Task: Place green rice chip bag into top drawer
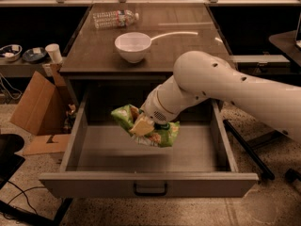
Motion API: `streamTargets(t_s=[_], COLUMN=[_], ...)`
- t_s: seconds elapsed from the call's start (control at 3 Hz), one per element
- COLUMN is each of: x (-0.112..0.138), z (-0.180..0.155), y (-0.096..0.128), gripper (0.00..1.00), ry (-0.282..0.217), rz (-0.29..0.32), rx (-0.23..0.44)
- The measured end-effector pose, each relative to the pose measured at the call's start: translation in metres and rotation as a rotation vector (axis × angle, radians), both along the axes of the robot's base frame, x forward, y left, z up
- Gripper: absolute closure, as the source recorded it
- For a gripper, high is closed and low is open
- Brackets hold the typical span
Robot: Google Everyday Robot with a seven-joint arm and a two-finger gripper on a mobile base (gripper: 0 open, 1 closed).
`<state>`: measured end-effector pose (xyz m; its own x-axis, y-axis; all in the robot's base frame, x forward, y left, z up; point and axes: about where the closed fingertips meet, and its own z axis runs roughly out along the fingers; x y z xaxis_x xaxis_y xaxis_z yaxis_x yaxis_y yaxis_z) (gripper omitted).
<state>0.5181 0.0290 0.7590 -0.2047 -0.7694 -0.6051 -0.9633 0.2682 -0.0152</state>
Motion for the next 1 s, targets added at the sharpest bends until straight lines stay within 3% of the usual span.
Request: streamTargets(t_s=[0.33,0.67,1.0], x=[0.0,0.0,-0.002], z=[0.0,0.0,0.025], y=[0.0,0.0,0.003], gripper=[0.15,0.0,0.0], ry=[0.0,0.0,-0.011], rz=[0.0,0.0,0.046], rx=[0.0,0.0,0.005])
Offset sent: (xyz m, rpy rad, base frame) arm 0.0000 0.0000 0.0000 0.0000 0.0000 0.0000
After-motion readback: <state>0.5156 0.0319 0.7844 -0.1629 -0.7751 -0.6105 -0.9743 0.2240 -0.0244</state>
